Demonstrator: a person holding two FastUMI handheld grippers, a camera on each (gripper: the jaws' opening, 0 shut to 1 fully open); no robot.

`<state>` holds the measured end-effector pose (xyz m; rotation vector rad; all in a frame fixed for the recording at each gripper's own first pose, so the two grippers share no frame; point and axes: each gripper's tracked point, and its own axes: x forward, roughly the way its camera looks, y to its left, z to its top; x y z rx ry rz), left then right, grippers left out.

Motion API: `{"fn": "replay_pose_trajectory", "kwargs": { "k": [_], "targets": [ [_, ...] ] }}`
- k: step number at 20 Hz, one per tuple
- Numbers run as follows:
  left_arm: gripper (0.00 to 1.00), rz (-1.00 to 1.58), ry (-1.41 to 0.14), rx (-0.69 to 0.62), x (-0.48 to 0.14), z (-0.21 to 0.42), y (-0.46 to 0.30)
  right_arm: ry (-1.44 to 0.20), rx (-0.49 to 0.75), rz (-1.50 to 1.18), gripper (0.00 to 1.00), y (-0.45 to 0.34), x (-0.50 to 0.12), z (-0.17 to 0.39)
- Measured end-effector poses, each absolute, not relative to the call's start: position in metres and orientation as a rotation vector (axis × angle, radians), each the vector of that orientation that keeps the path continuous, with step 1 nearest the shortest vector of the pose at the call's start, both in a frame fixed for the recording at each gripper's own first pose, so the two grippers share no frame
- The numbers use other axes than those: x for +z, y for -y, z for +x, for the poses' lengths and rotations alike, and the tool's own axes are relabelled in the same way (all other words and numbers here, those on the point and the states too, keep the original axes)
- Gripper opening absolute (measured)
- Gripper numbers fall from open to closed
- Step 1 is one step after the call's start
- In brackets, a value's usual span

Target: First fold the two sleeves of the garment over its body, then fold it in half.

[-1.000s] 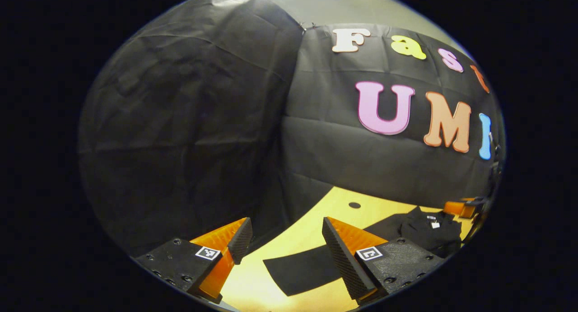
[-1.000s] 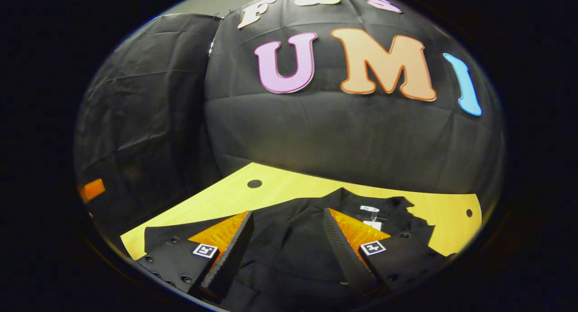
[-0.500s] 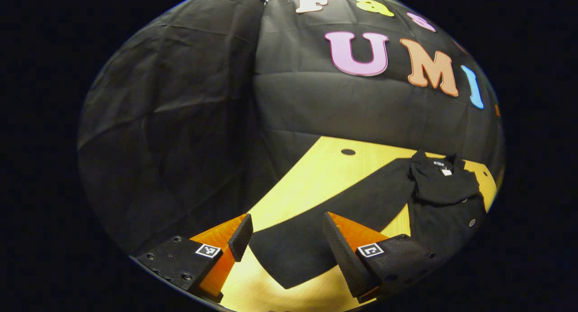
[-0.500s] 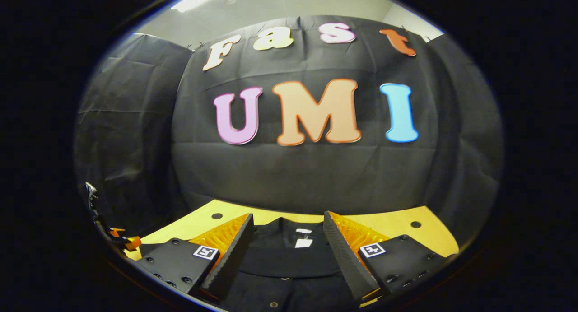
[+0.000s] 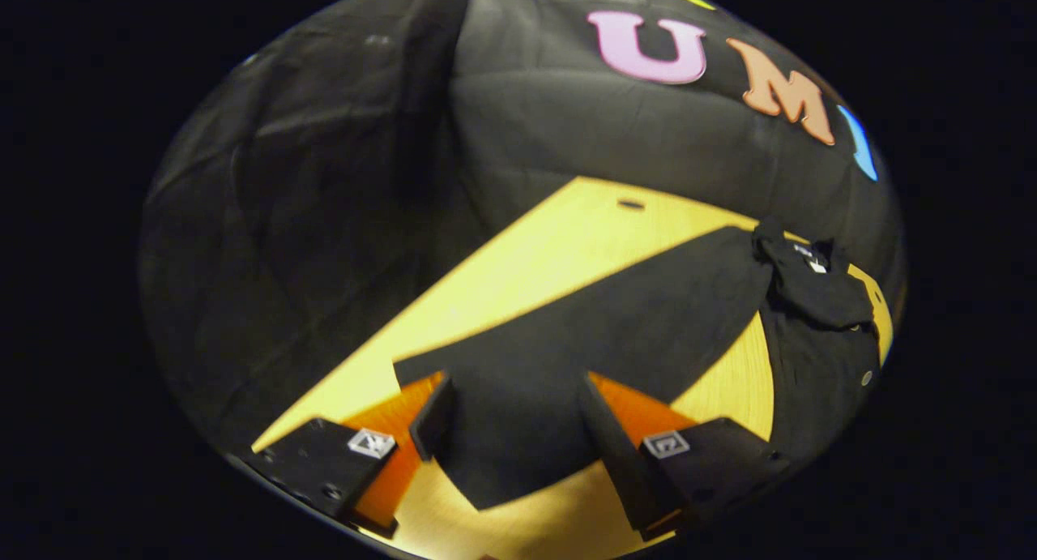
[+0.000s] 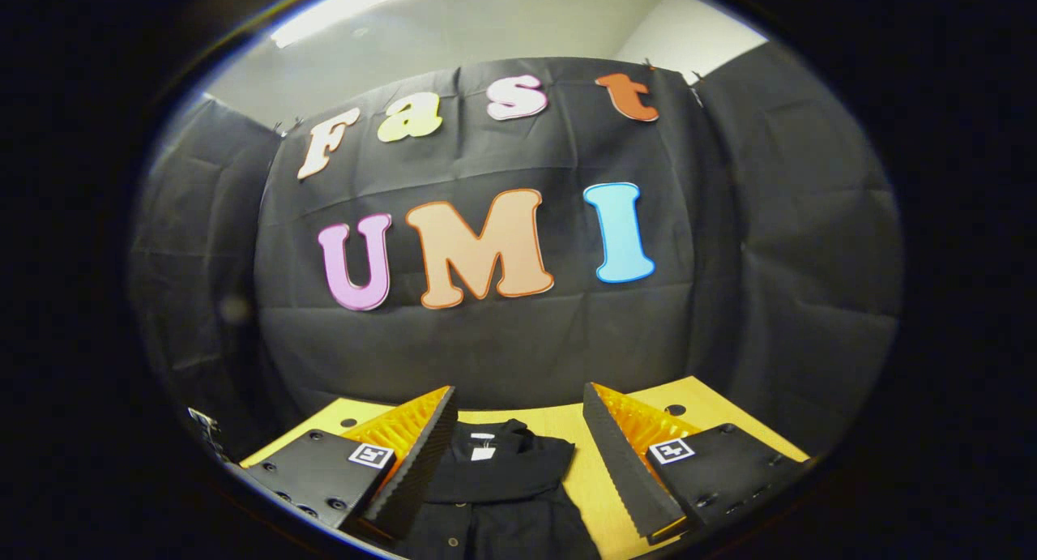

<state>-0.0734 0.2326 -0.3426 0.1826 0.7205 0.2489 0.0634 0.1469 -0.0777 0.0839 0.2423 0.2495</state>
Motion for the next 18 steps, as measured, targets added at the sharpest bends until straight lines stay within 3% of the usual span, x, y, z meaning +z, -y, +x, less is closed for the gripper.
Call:
{"fn": "replay_pose_trajectory", "kwargs": {
  "k": [4,6,7,8,9,11,13,18],
  "targets": [
    [0.94,0.158,-0.748,0.241,-0.344,-0.079,-0.229,-0.246,0.227,0.117,0.97,-0.127,-0.077,0.059],
    [0.80,0.156,-0.759,0.225,-0.348,-0.078,-0.222,-0.261,0.226,0.125,0.94,-0.120,-0.077,0.059],
    [0.65,0.155,-0.763,0.213,-0.349,-0.077,-0.218,-0.261,0.222,0.133,0.94,-0.116,-0.074,0.056],
    [0.60,0.149,-0.769,0.201,-0.351,-0.076,-0.213,-0.258,0.216,0.141,0.97,-0.111,-0.071,0.055],
    [0.41,0.140,-0.767,0.200,-0.350,-0.072,-0.210,-0.256,0.209,0.146,0.97,-0.107,-0.068,0.057],
    [0.17,0.097,-0.759,0.209,-0.350,-0.068,-0.210,-0.261,0.197,0.149,0.98,-0.101,-0.068,0.057],
    [0.01,0.029,-0.737,0.229,-0.347,-0.063,-0.212,-0.264,0.187,0.139,0.94,-0.092,-0.067,0.056],
    [0.00,-0.195,-0.755,0.303,-0.346,-0.059,-0.217,-0.265,0.163,0.113,0.94,-0.074,-0.064,0.057]
  ]
}}
